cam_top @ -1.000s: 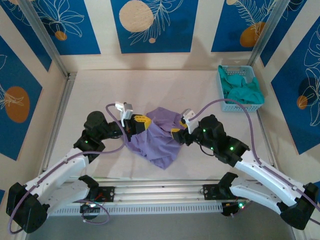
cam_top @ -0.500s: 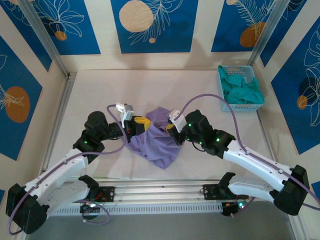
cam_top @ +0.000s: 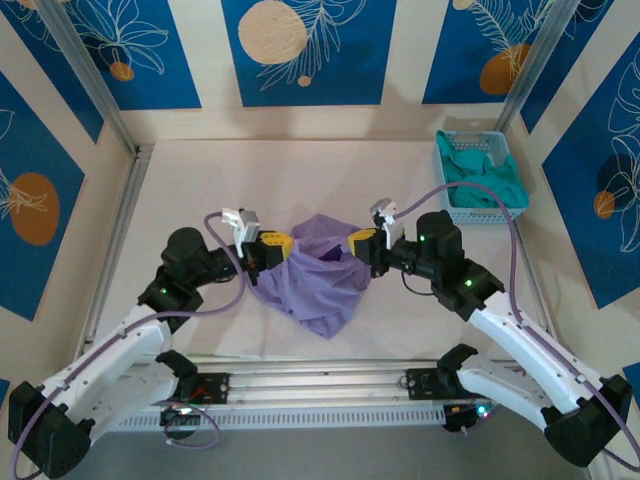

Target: Fold the inside-out t-shirt

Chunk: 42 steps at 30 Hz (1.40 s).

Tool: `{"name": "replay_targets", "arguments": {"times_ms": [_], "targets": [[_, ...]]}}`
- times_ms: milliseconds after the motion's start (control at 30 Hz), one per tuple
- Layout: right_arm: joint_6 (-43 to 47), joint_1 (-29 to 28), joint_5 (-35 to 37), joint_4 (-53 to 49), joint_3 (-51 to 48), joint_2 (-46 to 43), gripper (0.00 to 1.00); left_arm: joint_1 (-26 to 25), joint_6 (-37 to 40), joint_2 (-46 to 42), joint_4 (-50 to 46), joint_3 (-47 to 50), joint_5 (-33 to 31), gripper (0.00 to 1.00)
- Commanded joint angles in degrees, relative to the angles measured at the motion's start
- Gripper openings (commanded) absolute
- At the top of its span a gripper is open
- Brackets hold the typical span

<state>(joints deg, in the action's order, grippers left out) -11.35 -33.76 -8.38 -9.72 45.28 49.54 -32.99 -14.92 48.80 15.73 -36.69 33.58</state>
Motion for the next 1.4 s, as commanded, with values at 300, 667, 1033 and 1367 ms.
{"name": "replay_targets", "arguments": {"times_ms": [300, 667, 1033, 1367], "targets": [[-15.9, 5.9, -12.3, 11.2, -1.6, 1.0, 0.00, 0.7, -2.0, -2.2, 5.2, 12.0, -12.2, 0.00], [-18.5, 6.2, -13.7, 13.1, -2.8, 5.0, 0.00, 0.7, -2.1, -2.5, 0.7, 15.6, -15.5, 0.36], [-17.9, 6.2, -14.3, 11.6, -1.9, 6.3, 0.00, -2.7, 2.9, 4.2, -7.9, 4.8, -13.8, 0.59], [-17.4, 6.2, -14.4, 10.7, -1.5, 6.3, 0.00, -7.6, 11.7, 14.4, -13.1, -4.1, -13.5, 0.49]]}}
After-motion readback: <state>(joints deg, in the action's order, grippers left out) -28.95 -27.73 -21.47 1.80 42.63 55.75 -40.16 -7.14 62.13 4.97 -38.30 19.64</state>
